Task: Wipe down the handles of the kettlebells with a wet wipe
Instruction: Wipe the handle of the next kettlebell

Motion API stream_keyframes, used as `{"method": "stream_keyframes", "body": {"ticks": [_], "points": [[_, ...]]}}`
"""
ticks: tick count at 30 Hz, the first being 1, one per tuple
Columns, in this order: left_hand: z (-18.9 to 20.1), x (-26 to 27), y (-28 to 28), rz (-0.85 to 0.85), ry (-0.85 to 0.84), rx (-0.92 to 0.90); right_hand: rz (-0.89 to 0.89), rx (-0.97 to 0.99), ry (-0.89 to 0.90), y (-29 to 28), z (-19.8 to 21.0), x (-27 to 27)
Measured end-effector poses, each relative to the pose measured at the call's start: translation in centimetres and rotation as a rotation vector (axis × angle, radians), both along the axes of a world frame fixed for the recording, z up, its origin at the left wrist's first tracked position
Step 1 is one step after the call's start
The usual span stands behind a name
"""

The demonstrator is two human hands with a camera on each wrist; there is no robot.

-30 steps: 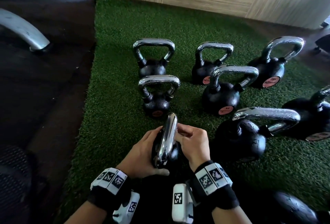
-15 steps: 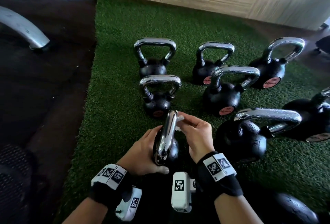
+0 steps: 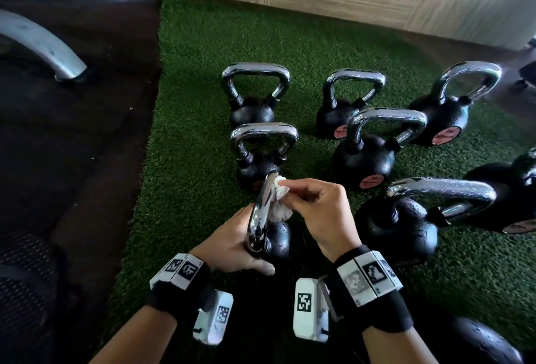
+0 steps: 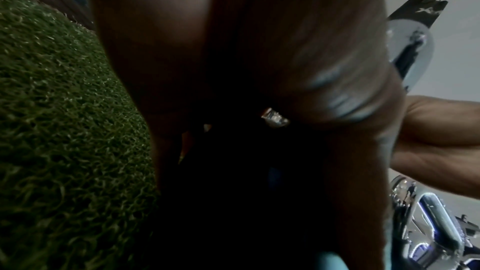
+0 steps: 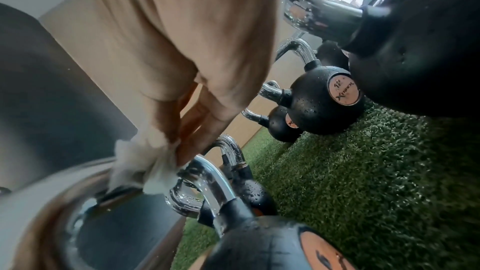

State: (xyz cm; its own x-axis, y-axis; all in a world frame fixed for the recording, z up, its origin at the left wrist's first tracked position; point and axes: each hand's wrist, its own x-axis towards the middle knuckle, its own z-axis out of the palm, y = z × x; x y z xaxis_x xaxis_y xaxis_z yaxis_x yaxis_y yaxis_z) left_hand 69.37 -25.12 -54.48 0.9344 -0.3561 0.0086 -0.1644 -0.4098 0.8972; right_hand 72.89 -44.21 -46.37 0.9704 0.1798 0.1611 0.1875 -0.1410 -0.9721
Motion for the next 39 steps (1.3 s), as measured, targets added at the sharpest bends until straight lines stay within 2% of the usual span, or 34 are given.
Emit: {"method": "stream_keyframes", "body": {"ticks": [3,8,14,22,28,30,32,35,37,39], "points": [[-0.1,0.1,0.2,-0.002,0.052,-0.036,0.143,0.030,0.084,0.1,0.3,-0.8],[0.3,0.6,0.4,0.003,0.107,-0.041,0.092,0.082,0.098,1.1,0.6,-0.8],[0.4,0.2,0.2,-0.021,0.102,-0.089,0.218,-0.058,0.149,0.7,0.3,-2.0],[0.5,0.4,0.1,-0.051,0.108,-0.073,0.192,-0.172,0.198,0.9,-1.9,-3.5],[1.1,-0.4,0.2,-0.126,0.083,-0.179,0.195,-0.159,0.213,0.6,-2.1,-3.2],[1.2,-0.5,0.0,-0.171,0.100,-0.156,0.203,-0.190,0.226,0.6,-1.9,-2.9],[1.5,-0.6,0.0,-0.135,0.102,-0.121,0.250,-0.289,0.222,0.7,-1.7,-2.8],[1.0,-0.6,0.4,-0.080,0.007,0.025,0.321,-0.365,0.248,0.6,-1.4,-2.8],[0.4,-0.7,0.5,-0.065,-0.036,0.024,0.366,-0.327,0.279,0.3,-1.2,-2.9],[-0.2,-0.6,0.8,-0.043,0.001,0.012,0.438,-0.198,0.339,0.0,-1.1,-3.1]]}}
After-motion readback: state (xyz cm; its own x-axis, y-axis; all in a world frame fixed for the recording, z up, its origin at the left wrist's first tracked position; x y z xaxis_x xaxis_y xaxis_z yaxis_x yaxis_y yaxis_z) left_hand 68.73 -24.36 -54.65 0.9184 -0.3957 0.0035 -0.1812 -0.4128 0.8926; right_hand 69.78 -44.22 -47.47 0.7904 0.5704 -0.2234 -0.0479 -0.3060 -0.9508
